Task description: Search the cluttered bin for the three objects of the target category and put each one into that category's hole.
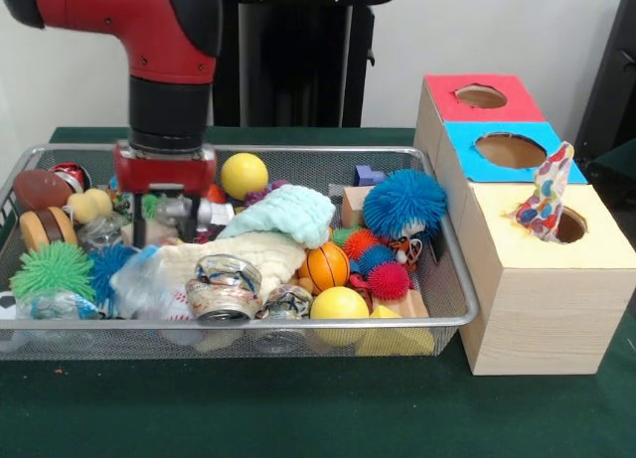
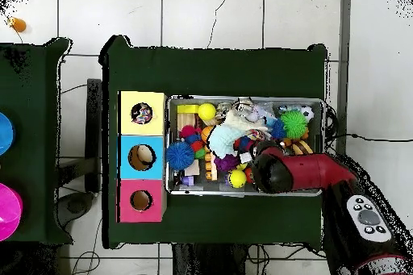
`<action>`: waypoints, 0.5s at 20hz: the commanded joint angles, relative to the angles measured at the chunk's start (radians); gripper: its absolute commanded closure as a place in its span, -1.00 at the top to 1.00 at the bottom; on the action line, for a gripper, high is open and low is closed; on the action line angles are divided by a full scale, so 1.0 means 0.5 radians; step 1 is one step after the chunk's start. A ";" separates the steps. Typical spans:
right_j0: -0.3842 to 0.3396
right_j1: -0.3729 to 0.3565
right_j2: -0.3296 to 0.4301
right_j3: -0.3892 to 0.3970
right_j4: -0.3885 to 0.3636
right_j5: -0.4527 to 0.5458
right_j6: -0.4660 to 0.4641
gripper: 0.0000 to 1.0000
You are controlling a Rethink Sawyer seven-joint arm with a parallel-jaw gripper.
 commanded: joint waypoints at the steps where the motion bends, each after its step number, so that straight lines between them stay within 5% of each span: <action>1: -0.088 -0.290 0.185 -0.108 0.178 0.671 -0.393 1.00; 5: -0.063 -0.320 0.248 -0.083 0.280 0.837 -0.316 1.00; 10: -0.026 -0.261 0.243 -0.135 0.234 0.821 -0.241 1.00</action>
